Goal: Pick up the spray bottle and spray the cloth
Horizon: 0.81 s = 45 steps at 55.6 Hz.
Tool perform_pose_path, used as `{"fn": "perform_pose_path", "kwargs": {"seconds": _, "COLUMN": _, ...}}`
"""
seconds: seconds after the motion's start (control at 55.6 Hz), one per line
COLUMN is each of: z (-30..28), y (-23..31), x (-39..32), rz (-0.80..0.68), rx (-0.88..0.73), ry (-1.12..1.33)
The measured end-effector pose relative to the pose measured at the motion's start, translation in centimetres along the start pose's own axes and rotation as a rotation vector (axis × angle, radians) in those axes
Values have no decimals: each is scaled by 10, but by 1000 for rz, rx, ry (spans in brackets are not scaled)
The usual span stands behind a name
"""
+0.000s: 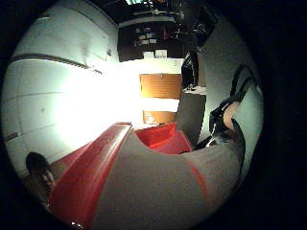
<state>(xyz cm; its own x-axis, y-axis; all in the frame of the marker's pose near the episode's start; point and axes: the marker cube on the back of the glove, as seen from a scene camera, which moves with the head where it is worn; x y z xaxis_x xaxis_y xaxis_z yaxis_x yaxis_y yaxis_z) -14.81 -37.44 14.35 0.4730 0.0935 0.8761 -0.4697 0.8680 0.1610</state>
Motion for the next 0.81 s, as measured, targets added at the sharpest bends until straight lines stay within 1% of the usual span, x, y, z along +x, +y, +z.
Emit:
{"fn": "perform_pose_path", "kwargs": {"seconds": 0.072, "z": 6, "y": -9, "x": 4, "rz": 0, "rx": 28, "ry": 36}}
{"fn": "perform_pose_path", "kwargs": {"seconds": 0.144, "z": 18, "y": -9, "x": 2, "rz": 3, "rx": -12, "ry": 13}}
{"fn": "perform_pose_path", "kwargs": {"seconds": 0.198, "z": 16, "y": -23, "x": 8, "rz": 3, "rx": 68, "ry": 55}}
{"fn": "perform_pose_path", "kwargs": {"seconds": 0.216, "z": 17, "y": -23, "x": 10, "rz": 4, "rx": 62, "ry": 67}}
{"fn": "perform_pose_path", "kwargs": {"seconds": 0.288, "z": 31, "y": -7, "x": 6, "rz": 16, "rx": -74, "ry": 13}}
{"fn": "perform_pose_path", "kwargs": {"seconds": 0.359, "z": 28, "y": -7, "x": 14, "rz": 22, "rx": -93, "ry": 48}}
{"fn": "perform_pose_path", "kwargs": {"seconds": 0.377, "z": 27, "y": -10, "x": 15, "rz": 22, "rx": -74, "ry": 55}}
{"fn": "perform_pose_path", "kwargs": {"seconds": 0.431, "z": 29, "y": -27, "x": 19, "rz": 20, "rx": 47, "ry": 70}}
{"fn": "perform_pose_path", "kwargs": {"seconds": 0.521, "z": 39, "y": -39, "x": 33, "rz": 20, "rx": 119, "ry": 167}}
{"fn": "perform_pose_path", "kwargs": {"seconds": 0.593, "z": 33, "y": -30, "x": 25, "rz": 16, "rx": 52, "ry": 116}}
{"fn": "perform_pose_path", "kwargs": {"seconds": 0.647, "z": 32, "y": -15, "x": 15, "rz": 16, "rx": -69, "ry": 37}}
{"fn": "perform_pose_path", "kwargs": {"seconds": 0.755, "z": 21, "y": -6, "x": 11, "rz": 7, "rx": -156, "ry": -2}}
{"fn": "perform_pose_path", "kwargs": {"seconds": 0.809, "z": -5, "y": -30, "x": 21, "rz": -4, "rx": 3, "ry": 81}}
